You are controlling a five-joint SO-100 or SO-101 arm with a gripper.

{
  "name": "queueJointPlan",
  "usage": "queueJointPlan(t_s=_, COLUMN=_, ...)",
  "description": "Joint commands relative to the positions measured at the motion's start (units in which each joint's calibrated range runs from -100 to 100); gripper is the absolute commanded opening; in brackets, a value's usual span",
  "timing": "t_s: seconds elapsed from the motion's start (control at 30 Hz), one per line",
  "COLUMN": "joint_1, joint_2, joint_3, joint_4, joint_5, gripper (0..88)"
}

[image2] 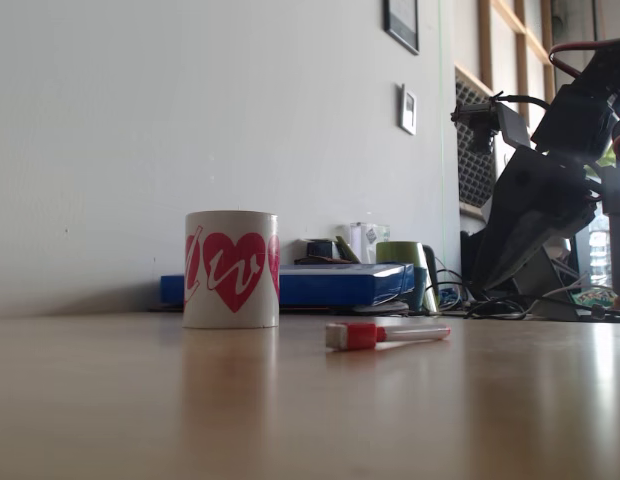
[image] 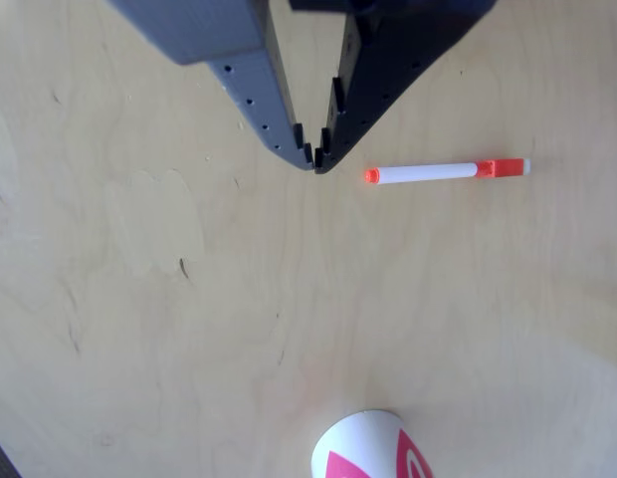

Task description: Grab the pen and place it in the cup.

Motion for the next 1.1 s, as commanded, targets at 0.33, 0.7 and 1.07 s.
queueJointPlan(t_s=0.33, joint_1=-0.2, joint_2=-0.4, joint_3=-1.2, joint_4=0.0, joint_5=-0.1, gripper=1.0)
queueJointPlan(t_s=0.7, joint_1=-0.2, joint_2=-0.4, joint_3=-1.2, joint_4=0.0, joint_5=-0.1, gripper=1.0)
queueJointPlan(t_s=1.07, joint_1=0.4, joint_2=0.1, joint_3=-1.3, joint_4=0.0, joint_5=-0.1, gripper=1.0)
